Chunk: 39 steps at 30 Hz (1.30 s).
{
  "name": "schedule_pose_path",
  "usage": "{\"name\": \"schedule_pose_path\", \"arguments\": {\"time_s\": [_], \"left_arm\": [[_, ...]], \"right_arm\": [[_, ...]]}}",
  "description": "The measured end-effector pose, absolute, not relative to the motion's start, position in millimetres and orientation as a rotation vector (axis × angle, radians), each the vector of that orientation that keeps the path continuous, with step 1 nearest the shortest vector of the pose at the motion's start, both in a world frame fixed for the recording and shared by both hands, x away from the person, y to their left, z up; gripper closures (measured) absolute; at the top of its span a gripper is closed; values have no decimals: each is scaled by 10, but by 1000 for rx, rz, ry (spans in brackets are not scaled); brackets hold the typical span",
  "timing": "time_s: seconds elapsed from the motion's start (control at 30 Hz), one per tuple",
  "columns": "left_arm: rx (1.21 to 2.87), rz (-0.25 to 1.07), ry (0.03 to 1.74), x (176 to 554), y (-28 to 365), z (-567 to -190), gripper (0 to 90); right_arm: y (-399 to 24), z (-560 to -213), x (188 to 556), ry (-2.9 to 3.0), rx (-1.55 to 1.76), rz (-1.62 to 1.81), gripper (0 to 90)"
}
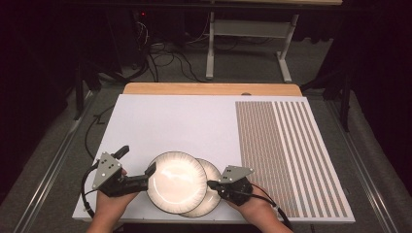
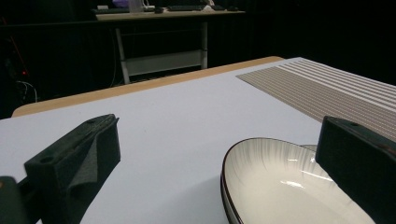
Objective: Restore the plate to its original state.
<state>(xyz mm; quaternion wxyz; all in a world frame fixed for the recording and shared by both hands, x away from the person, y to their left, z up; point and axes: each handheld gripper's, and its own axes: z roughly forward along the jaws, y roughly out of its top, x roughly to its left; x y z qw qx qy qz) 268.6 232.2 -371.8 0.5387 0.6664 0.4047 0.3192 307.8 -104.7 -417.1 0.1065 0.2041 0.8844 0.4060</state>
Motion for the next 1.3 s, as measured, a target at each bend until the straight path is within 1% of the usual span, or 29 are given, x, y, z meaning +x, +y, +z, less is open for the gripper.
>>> {"name": "schedule_pose_path", "arguments": {"time_s": [1.3], "left_arm": [[1588, 754, 969, 2690, 2341, -3719, 7]], "right_arm": [[-1096, -4173, 3092, 2604, 605, 1170, 900]]}}
